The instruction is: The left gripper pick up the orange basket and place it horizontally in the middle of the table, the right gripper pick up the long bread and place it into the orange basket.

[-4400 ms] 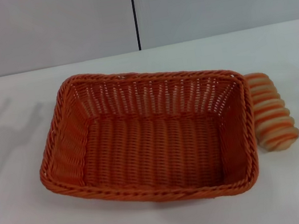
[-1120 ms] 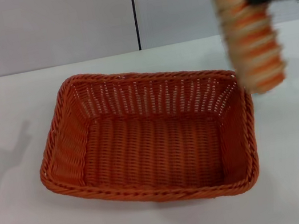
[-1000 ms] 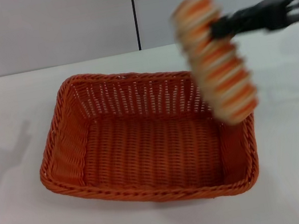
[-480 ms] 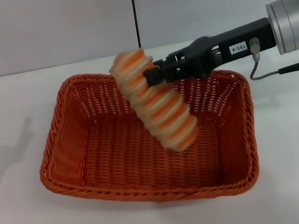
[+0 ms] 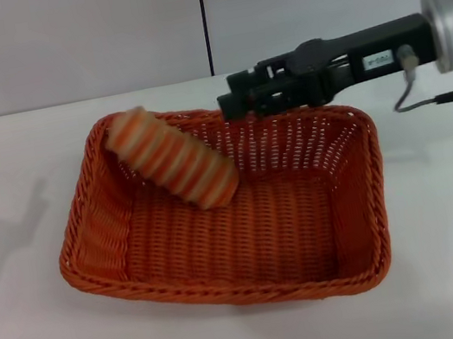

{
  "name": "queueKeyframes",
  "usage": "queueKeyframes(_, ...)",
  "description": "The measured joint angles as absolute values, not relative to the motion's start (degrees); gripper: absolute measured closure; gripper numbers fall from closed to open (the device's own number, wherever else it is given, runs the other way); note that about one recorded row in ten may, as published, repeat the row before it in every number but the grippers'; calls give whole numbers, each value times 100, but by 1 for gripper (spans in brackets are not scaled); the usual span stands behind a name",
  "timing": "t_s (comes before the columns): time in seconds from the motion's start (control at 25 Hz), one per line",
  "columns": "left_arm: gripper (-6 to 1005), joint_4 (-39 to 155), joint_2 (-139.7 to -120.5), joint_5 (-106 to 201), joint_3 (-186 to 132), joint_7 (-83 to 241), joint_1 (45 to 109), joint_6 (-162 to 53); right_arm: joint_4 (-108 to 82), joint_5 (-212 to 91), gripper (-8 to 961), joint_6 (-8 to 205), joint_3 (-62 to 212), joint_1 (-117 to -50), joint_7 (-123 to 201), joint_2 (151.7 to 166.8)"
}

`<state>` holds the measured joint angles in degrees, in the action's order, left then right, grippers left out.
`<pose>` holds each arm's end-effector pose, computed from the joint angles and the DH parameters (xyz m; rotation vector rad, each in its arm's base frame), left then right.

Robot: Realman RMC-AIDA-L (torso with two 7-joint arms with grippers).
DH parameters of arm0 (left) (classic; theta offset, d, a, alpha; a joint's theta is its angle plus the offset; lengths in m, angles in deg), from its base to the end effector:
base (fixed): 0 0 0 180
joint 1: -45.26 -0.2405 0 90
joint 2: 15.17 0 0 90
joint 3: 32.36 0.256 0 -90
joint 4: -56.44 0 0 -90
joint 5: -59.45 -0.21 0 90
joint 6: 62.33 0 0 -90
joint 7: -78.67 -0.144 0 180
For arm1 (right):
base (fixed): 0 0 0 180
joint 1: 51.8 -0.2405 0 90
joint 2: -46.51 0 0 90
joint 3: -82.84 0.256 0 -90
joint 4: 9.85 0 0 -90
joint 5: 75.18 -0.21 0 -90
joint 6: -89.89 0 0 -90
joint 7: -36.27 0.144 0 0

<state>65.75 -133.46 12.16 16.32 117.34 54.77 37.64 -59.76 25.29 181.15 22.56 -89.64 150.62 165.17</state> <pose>-0.3425 0.2222 0.0437 -1.6113 -0.4839 -1.1936 0.1452 0.3571 -0.0021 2.8474 -0.8748 -0.7887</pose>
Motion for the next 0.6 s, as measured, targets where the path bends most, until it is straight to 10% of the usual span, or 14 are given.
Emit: queueKeyframes(0.6,183,6524,-13339,1217,1546,10953,5409,3831,-4634,-1868,315,18181,2625,-6713,10387,16550)
